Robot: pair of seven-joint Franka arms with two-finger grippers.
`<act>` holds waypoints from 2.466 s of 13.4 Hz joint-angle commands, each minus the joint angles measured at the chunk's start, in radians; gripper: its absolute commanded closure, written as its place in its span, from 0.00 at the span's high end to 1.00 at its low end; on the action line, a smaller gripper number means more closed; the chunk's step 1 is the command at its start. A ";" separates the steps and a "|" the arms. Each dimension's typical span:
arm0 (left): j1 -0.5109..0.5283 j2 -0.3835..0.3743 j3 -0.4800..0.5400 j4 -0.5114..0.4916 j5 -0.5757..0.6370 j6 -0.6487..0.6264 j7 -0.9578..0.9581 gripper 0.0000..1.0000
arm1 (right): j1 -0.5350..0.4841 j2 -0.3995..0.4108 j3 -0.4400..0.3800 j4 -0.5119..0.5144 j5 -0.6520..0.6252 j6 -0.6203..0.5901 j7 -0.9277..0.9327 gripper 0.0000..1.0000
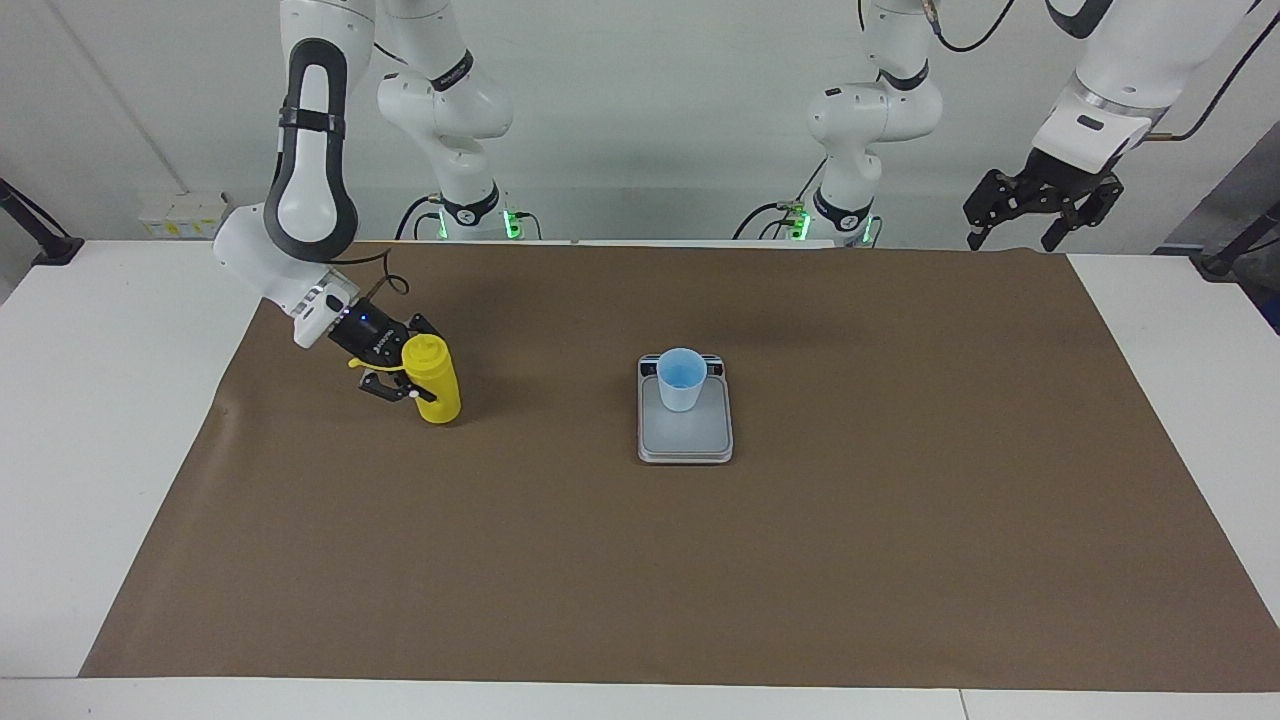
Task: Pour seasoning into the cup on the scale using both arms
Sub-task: 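Set the yellow bottle down on the table with the right gripper, then open the right gripper and draw it back from the bottle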
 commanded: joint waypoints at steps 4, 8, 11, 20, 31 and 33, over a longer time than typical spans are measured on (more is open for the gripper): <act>0.013 -0.031 -0.006 -0.036 -0.004 0.017 0.013 1.00 | -0.095 0.002 0.012 -0.042 0.064 -0.082 -0.095 0.00; 0.015 -0.031 -0.006 -0.036 -0.004 0.015 0.013 1.00 | -0.095 0.000 0.012 -0.045 0.105 -0.091 -0.064 1.00; 0.013 -0.031 -0.006 -0.036 -0.004 0.017 0.013 1.00 | -0.097 -0.003 0.011 -0.045 0.105 -0.111 -0.063 1.00; 0.013 -0.031 -0.006 -0.036 -0.004 0.017 0.013 1.00 | -0.184 -0.012 0.001 -0.072 -0.170 -0.105 -0.023 1.00; 0.013 -0.031 -0.006 -0.036 -0.004 0.017 0.013 1.00 | -0.194 -0.118 0.030 0.314 -0.792 -0.330 0.734 1.00; 0.013 -0.031 -0.006 -0.036 -0.004 0.017 0.013 1.00 | -0.158 -0.136 0.035 0.368 -0.838 -0.405 0.976 1.00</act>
